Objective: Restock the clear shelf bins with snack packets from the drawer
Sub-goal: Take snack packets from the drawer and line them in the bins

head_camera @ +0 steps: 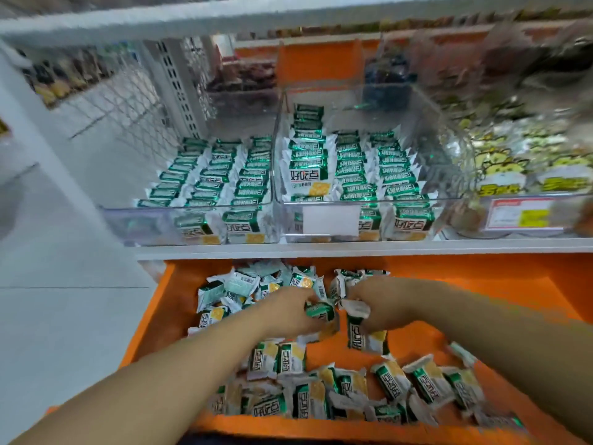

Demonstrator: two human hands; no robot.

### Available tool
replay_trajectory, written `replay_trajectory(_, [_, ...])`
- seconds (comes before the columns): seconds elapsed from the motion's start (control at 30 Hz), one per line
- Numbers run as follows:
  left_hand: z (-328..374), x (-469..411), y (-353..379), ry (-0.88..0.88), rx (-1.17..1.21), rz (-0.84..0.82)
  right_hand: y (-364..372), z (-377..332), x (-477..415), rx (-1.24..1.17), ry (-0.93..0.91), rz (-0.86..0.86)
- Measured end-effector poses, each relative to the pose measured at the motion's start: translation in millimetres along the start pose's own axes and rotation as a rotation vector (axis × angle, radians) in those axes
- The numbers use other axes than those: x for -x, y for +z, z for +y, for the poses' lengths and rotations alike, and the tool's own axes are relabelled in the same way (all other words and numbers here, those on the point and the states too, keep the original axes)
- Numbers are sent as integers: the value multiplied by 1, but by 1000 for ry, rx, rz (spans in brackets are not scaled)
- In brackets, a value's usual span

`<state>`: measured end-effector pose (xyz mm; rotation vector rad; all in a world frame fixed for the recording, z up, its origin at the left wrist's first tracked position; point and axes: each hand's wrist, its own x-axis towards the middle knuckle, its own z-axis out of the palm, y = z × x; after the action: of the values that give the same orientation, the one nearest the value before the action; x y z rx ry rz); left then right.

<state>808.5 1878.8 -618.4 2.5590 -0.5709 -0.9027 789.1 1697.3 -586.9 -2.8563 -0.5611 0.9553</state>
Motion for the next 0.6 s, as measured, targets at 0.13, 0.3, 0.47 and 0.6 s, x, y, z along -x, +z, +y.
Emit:
replay_trajectory(0.13, [25,45,-28,86,-57,82,-38,-24,53,25,-83,79])
replay_trajectory(0.3, [47,82,-48,166,224,366,-77,-34,113,-110,-97,292])
replay_trajectory(0.47, [59,90,-56,227,469,560,-78,-29,132,-484,-181,457])
replay_trajectory(0.6, [60,86,-57,222,1043,455,-73,-27,131,-720,-234,528])
